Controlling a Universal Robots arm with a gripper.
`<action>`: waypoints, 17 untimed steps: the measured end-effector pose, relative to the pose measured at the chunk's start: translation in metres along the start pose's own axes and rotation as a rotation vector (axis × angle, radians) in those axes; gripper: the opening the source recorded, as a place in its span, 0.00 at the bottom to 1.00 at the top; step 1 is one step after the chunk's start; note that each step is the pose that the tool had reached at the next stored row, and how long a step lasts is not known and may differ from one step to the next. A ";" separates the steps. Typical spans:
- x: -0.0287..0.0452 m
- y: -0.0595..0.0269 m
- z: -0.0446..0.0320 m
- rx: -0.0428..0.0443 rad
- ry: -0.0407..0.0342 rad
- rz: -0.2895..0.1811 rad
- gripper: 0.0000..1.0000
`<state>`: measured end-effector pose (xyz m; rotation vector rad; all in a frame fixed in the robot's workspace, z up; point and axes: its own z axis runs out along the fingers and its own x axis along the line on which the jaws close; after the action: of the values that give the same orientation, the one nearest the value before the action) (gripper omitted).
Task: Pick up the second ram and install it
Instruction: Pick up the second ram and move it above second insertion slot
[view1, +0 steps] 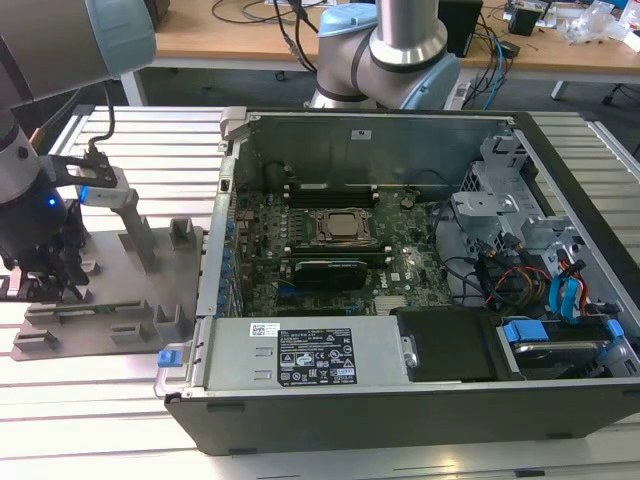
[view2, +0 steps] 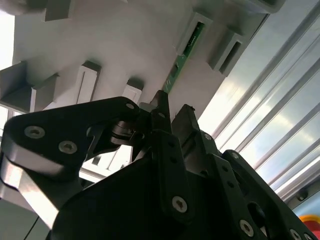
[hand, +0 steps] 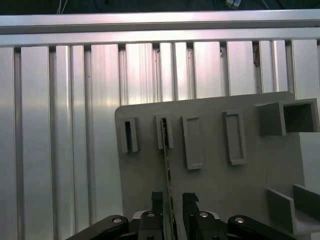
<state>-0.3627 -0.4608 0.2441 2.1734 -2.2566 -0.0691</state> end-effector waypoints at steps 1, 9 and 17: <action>0.0000 -0.0001 0.0015 0.0000 0.0000 0.000 0.30; 0.0005 -0.0007 0.0184 -0.0003 0.0009 -0.009 0.30; 0.0010 -0.0022 0.0402 -0.0026 0.0080 -0.104 0.30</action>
<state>-0.3620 -0.4608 0.2039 2.2844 -2.1365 -0.0638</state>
